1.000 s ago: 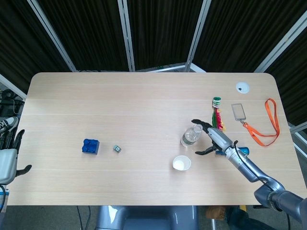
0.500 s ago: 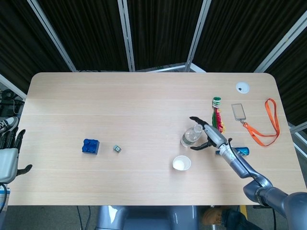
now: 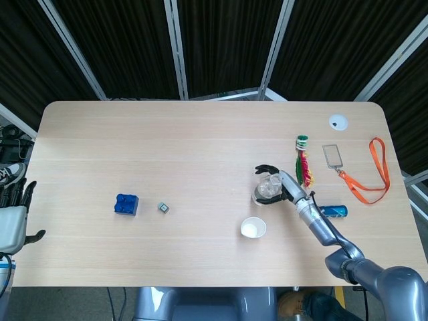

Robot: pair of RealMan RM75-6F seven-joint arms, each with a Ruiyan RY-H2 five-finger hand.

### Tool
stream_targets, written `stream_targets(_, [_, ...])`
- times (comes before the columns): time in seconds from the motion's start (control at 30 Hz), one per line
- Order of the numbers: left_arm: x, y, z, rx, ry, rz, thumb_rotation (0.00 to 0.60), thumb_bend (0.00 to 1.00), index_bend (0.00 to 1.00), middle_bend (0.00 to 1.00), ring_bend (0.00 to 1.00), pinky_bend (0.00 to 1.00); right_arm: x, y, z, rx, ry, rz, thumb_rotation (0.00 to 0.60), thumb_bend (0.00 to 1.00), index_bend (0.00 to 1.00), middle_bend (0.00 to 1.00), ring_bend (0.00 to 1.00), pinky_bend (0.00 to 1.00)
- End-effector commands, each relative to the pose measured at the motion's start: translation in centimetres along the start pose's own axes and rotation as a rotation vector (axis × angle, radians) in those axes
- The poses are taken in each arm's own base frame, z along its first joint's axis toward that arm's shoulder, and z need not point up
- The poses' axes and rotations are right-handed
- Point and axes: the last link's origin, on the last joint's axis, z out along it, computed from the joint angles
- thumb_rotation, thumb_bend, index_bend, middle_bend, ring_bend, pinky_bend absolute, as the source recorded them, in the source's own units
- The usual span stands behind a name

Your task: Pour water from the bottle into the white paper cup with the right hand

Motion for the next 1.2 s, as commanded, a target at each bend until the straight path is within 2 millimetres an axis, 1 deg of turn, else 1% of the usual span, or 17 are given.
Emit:
stream_targets(0.03, [0.0,-0.1,0.0,0.003,-0.002,-0.003,0.600,0.01,0.00,0.00,0.00,0.00,0.0,-0.1,0.2,0.013,0.025,0.002,0.600,0.02,0.46,0.46,0.30,0.34])
stream_targets(0.1, [0.0,-0.1,0.0,0.003,-0.004,-0.004,0.600,0.01,0.00,0.00,0.00,0.00,0.1,-0.1,0.3,0.021,0.041,-0.006,0.600,0.11,0.56,0.55,0.40,0.41])
stream_targets(0.17, [0.0,-0.1,0.0,0.003,-0.006,-0.005,0.600,0.01,0.00,0.00,0.00,0.00,0.1,-0.1,0.3,0.031,0.055,-0.002,0.600,0.19,0.60,0.58,0.43,0.45])
stream_targets(0.2, [0.0,-0.1,0.0,0.002,-0.007,-0.005,0.600,0.01,0.00,0.00,0.00,0.00,0.1,-0.1,0.3,0.036,0.058,-0.001,0.600,0.21,0.61,0.58,0.44,0.45])
stream_targets(0.33, [0.0,0.0,-0.1,-0.001,-0.009,-0.004,0.600,0.01,0.00,0.00,0.00,0.00,0.5,-0.3,0.1,0.048,0.065,0.001,0.600,0.23,0.61,0.58,0.44,0.46])
stream_targets(0.43, [0.1,0.0,-0.1,-0.006,-0.011,-0.010,0.600,0.01,0.00,0.00,0.00,0.00,1.5,-1.0,-0.5,0.081,0.085,-0.002,0.600,0.24,0.61,0.58,0.44,0.46])
stream_targets(0.53, [0.3,0.0,-0.2,-0.011,-0.008,-0.017,0.600,0.01,0.00,0.00,0.00,0.00,2.8,-1.5,-1.4,0.118,0.108,-0.049,0.600,0.24,0.61,0.58,0.44,0.46])
stream_targets(0.63, [0.4,0.1,-0.4,-0.021,-0.003,-0.024,0.600,0.01,0.00,0.00,0.00,0.00,4.3,-1.9,-2.7,0.156,0.140,-0.170,0.600,0.25,0.61,0.58,0.44,0.46])
stream_targets(0.67, [0.5,0.2,-0.5,-0.029,-0.002,-0.028,0.600,0.01,0.00,0.00,0.00,0.00,5.0,-2.2,-3.8,0.177,0.156,-0.244,0.600,0.25,0.61,0.58,0.44,0.46])
stream_targets(0.83, [1.1,0.2,-0.7,-0.048,0.007,-0.052,0.600,0.01,0.00,0.00,0.00,0.00,6.0,-2.3,-7.0,0.182,0.186,-0.431,0.600,0.25,0.60,0.58,0.44,0.46])
stream_targets(0.87, [1.6,0.1,-0.7,-0.046,0.028,-0.068,0.600,0.01,0.00,0.00,0.00,0.00,6.2,-1.9,-8.3,0.168,0.189,-0.536,0.600,0.26,0.60,0.58,0.44,0.46])
stream_targets(0.93, [1.9,-0.1,-0.9,-0.047,0.030,-0.078,0.600,0.01,0.00,0.00,0.00,0.00,5.9,-1.8,-9.4,0.156,0.198,-0.605,0.600,0.28,0.60,0.58,0.44,0.46])
stream_targets(1.07, [2.0,-0.2,-1.0,-0.052,0.027,-0.091,0.600,0.01,0.00,0.00,0.00,0.00,5.3,-1.8,-10.4,0.134,0.197,-0.690,0.600,0.28,0.60,0.59,0.45,0.47])
stream_targets(1.2, [2.2,-0.3,-1.3,-0.064,0.027,-0.097,0.600,0.01,0.00,0.00,0.00,0.00,4.7,-1.8,-10.9,0.118,0.204,-0.834,0.600,0.29,0.60,0.58,0.45,0.47])
